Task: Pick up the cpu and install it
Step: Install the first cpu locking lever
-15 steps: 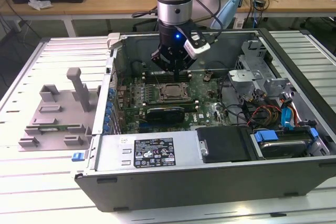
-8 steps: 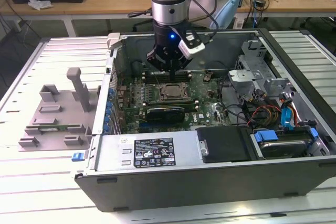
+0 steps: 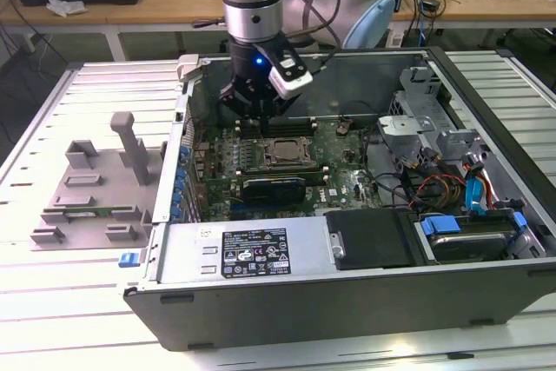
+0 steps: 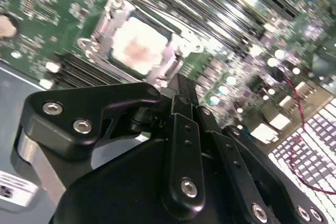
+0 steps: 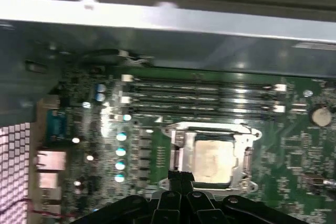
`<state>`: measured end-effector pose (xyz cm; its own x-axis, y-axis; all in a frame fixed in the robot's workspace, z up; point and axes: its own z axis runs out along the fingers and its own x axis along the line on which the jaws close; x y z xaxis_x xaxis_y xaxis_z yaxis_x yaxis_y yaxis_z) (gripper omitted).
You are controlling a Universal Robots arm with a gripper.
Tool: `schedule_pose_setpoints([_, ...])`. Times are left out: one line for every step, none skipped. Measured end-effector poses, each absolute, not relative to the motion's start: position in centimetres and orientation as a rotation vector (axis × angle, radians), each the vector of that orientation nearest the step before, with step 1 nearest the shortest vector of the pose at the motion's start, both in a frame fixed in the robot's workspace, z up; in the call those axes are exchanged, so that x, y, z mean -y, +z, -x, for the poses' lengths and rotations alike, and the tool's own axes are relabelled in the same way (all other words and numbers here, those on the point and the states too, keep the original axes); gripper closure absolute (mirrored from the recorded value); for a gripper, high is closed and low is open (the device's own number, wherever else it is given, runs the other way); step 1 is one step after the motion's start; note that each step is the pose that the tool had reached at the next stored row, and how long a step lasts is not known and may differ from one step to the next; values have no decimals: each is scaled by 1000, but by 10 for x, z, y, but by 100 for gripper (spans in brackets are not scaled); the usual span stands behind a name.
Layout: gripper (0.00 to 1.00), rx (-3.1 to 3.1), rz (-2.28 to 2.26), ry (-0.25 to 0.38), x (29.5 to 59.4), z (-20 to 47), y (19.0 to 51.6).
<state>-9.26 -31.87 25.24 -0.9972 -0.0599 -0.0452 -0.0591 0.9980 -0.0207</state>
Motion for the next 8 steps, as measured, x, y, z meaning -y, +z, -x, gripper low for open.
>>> schedule_pose_setpoints([89,-3094,92,-30,319,98,252])
schedule_pose_setpoints([89,-3094,92,-30,319,101,252])
schedule_pose_setpoints([89,-3094,92,-30,319,103,252])
schedule_pose_setpoints([89,-3094,92,-30,319,104,252])
schedule_pose_setpoints([89,-3094,92,-30,319,104,252])
schedule_pose_setpoints([89,-3094,92,-30,319,104,252])
schedule_pose_setpoints([89,-3095,92,-30,319,104,252])
schedule_pose_setpoints([89,-3099,93,-30,319,104,252])
